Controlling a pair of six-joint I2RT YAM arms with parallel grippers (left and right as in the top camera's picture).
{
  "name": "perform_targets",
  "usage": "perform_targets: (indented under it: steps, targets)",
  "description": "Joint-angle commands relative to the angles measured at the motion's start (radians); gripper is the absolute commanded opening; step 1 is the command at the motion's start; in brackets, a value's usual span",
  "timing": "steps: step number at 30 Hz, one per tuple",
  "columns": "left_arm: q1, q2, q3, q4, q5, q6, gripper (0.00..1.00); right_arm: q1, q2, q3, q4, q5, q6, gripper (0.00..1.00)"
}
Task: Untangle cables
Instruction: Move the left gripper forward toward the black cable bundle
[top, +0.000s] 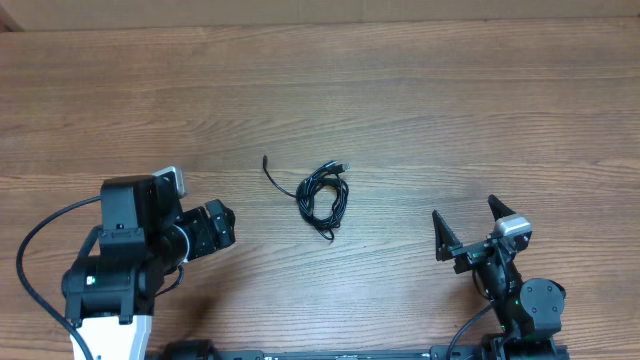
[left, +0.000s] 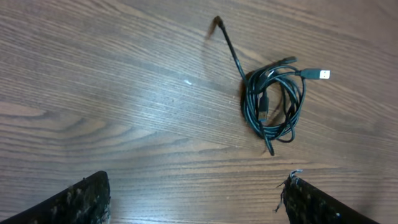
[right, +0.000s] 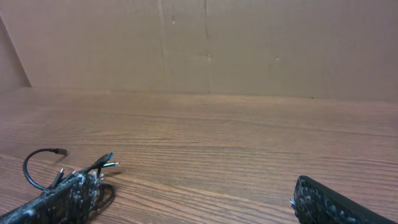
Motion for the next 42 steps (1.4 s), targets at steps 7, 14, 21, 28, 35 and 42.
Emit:
perform_targets:
  steps: [7, 14, 21, 28, 35, 42]
  targets:
    - [-0.135, 0.036, 0.104, 0.000, -0.026, -0.037, 0.86, -0.002, 0.000, -0.010, 0.005, 0.003, 0.003, 1.00]
    - [-0.300, 0.076, 0.114, 0.034, -0.089, -0.121, 0.84, -0.002, 0.000, -0.010, 0.005, 0.003, 0.003, 1.00]
    - [-0.466, 0.139, 0.114, 0.055, -0.131, -0.187, 0.87, -0.002, 0.000, -0.010, 0.005, 0.003, 0.003, 1.00]
    - [-0.549, 0.200, 0.114, 0.075, -0.131, -0.261, 0.91, -0.002, 0.000, -0.010, 0.005, 0.003, 0.003, 1.00]
    - [-0.584, 0.257, 0.114, 0.114, -0.174, -0.309, 0.91, -0.002, 0.000, -0.010, 0.005, 0.003, 0.003, 1.00]
    - [-0.632, 0.319, 0.114, 0.180, -0.224, -0.328, 0.92, -0.002, 0.000, -0.010, 0.005, 0.003, 0.003, 1.00]
